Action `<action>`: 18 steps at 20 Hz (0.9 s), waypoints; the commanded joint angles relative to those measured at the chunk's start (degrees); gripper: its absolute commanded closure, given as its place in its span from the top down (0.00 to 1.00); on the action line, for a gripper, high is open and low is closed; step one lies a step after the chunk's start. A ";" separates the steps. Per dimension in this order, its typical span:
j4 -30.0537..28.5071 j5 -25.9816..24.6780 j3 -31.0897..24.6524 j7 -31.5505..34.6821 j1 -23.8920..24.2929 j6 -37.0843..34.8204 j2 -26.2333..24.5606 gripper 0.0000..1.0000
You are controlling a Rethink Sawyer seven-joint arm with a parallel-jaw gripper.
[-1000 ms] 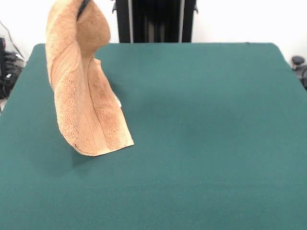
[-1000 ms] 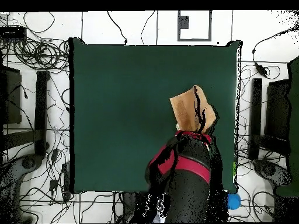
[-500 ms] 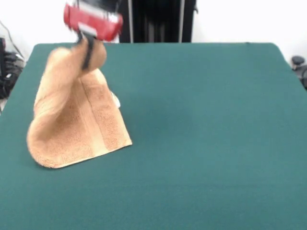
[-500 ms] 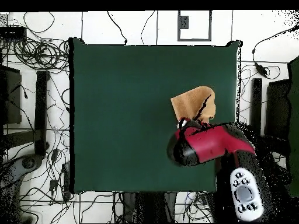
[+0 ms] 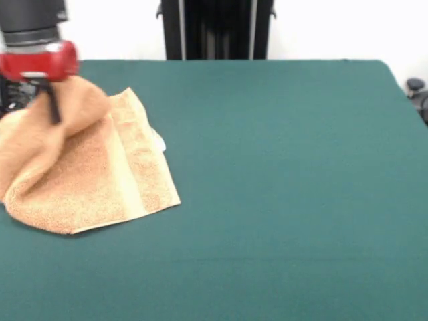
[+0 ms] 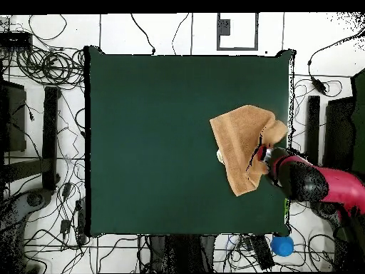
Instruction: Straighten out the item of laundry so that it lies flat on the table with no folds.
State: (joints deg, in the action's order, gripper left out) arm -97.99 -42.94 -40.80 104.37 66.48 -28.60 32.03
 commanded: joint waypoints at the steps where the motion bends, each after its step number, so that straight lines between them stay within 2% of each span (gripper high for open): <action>1: -5.13 1.45 -9.20 -13.90 -1.93 -3.31 1.29 0.00; 3: -5.41 -1.30 -4.62 -8.56 -5.61 -0.33 5.09 0.00; 4: -5.09 -4.90 0.64 -2.38 -10.15 2.12 8.77 0.00; 5: -4.81 -6.96 3.46 0.93 -12.73 3.10 10.55 0.00; 6: -4.05 -10.80 8.99 7.53 -17.87 4.58 13.16 0.00; 10: -2.02 -16.34 22.02 22.82 -29.72 6.34 16.24 0.00; 15: 0.29 -17.18 30.81 28.37 -36.39 7.28 16.22 0.00; 18: 0.22 -17.36 35.94 32.75 -41.37 5.18 17.74 0.00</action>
State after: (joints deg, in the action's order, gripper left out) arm -97.75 -57.10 -17.16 114.45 32.40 -24.69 46.83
